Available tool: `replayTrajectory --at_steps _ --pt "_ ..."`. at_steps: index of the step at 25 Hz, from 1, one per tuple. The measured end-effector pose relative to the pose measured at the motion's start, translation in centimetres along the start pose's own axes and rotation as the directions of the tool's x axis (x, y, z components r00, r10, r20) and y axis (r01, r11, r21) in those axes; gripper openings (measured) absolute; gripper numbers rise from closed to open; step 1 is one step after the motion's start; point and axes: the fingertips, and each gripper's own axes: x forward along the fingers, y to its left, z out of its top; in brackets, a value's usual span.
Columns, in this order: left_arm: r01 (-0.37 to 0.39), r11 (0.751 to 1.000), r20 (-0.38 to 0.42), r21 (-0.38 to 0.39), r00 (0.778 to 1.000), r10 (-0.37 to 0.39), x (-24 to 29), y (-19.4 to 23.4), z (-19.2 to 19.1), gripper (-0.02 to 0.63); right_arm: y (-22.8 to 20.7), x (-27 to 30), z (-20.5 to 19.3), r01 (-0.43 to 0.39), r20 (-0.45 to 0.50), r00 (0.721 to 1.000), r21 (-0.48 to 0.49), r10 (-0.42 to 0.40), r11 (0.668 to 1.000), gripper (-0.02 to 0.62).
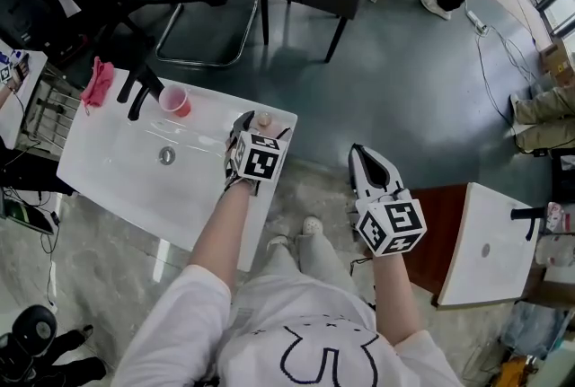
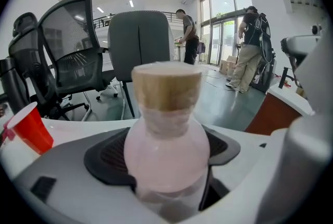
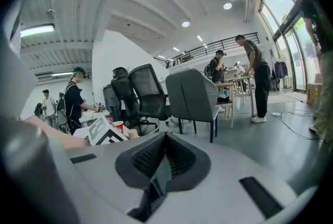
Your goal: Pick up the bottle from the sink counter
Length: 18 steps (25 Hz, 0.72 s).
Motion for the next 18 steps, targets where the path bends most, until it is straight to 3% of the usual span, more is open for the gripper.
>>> replayTrajectory --at_steps 8,18 --pt "0.018 0.999 -0.013 -0.036 1.000 -0.019 -1.0 0.0 -0.5 0.400 0.9 -0.5 0.0 -0.022 0.003 1.000 -0.003 0.022 1.000 0.023" --pt "0.020 0.997 0.101 -0.079 0.995 -0.012 -5.5 1.1 0.3 0.402 3.4 -0.9 0.7 -0.060 0.017 0.998 -0.017 0.060 0.998 0.023"
